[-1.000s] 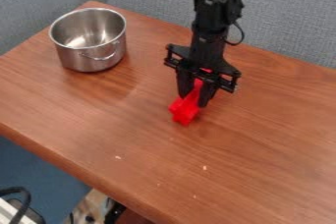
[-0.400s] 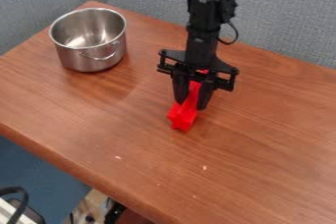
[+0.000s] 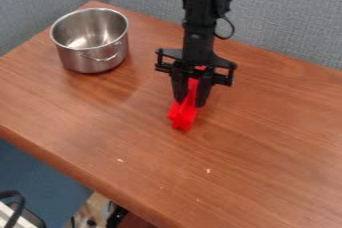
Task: Put the red object in the metal pot
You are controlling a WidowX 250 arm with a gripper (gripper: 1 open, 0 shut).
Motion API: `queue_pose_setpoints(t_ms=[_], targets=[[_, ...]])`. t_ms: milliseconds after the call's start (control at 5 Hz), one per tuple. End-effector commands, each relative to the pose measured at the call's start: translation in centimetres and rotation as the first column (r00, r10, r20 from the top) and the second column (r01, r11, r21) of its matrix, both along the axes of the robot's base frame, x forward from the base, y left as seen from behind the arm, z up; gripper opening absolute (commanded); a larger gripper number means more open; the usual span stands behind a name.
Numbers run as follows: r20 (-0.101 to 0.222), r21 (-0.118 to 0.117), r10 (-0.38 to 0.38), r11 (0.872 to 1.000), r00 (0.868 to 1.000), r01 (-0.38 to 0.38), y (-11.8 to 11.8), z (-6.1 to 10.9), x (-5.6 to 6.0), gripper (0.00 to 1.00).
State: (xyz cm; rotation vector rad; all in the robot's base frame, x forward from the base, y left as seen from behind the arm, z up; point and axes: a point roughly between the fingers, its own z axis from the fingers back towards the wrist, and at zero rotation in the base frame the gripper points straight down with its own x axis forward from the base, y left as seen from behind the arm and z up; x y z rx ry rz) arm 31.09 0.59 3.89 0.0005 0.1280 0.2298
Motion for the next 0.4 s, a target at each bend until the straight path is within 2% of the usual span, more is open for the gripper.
queue_pose_setpoints(t_ms=[0,200], targets=[[-0.082,0.003,0.035,0.999,0.996,-0.035,1.54,-3.29,-0.98,0.00],[-0.088,0.007,0.034,0.999,0.996,-0.034,1.70,-3.40,-1.07,0.00]])
